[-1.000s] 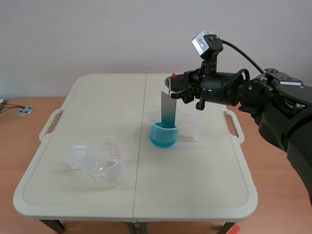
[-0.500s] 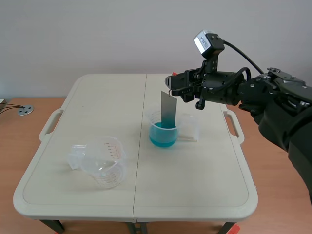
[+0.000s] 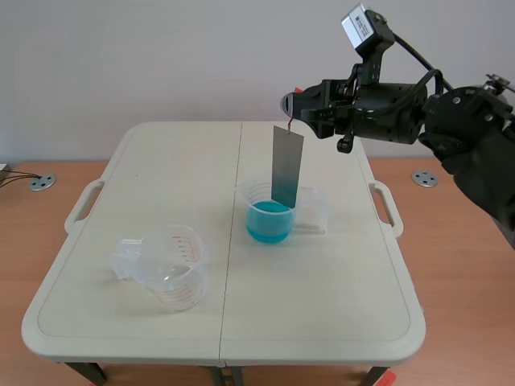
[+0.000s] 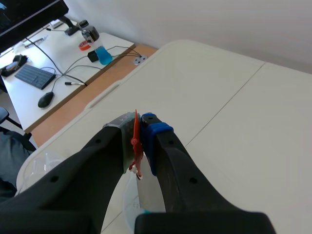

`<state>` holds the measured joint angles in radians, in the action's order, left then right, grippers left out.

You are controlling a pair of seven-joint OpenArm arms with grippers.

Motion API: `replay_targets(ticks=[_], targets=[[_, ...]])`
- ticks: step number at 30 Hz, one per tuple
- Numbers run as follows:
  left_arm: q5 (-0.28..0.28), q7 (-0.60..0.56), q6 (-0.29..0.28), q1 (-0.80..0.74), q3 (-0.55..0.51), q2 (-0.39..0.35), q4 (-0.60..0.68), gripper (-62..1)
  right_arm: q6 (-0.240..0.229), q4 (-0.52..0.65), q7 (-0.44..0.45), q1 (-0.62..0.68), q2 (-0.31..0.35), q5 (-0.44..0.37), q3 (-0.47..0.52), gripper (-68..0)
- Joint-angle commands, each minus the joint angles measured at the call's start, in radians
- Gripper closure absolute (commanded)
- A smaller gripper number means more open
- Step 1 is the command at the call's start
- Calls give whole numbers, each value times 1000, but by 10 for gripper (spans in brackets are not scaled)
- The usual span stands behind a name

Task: Hold the metal plate by the orange handle, dip it into the blue solution, take it out and point at it, then put the plate back in the beaker on the left.
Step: 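Hold the plate still in the solution, then raise the plate and point at it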

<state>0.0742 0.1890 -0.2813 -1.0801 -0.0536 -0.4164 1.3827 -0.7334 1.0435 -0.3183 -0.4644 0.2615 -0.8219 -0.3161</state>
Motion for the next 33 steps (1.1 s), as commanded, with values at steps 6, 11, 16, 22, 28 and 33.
replay_targets(ticks=[6, 11, 16, 22, 28, 33], targets=[[-2, 21, -1, 3, -5, -3, 4, -28, -12, 103, -53, -14, 31, -105, 3, -13], [-2, 21, -1, 3, -5, -3, 4, -27, -12, 154, -92, -15, 46, -182, 4, -13], [-2, 21, -1, 3, -5, -3, 4, -28, -12, 194, -123, -15, 51, -239, 4, -13], [-3, 16, -1, 3, -4, -18, 4, -27, -12, 223, -148, -15, 52, -290, 4, -15], [-73, -2, 0, 15, -5, -122, 4, -27, -12, 270, -156, -15, 51, -294, 10, -15], [-230, 3, 6, 55, -18, -246, 4, -28, -12, 303, -162, -15, 51, -316, 37, -15]])
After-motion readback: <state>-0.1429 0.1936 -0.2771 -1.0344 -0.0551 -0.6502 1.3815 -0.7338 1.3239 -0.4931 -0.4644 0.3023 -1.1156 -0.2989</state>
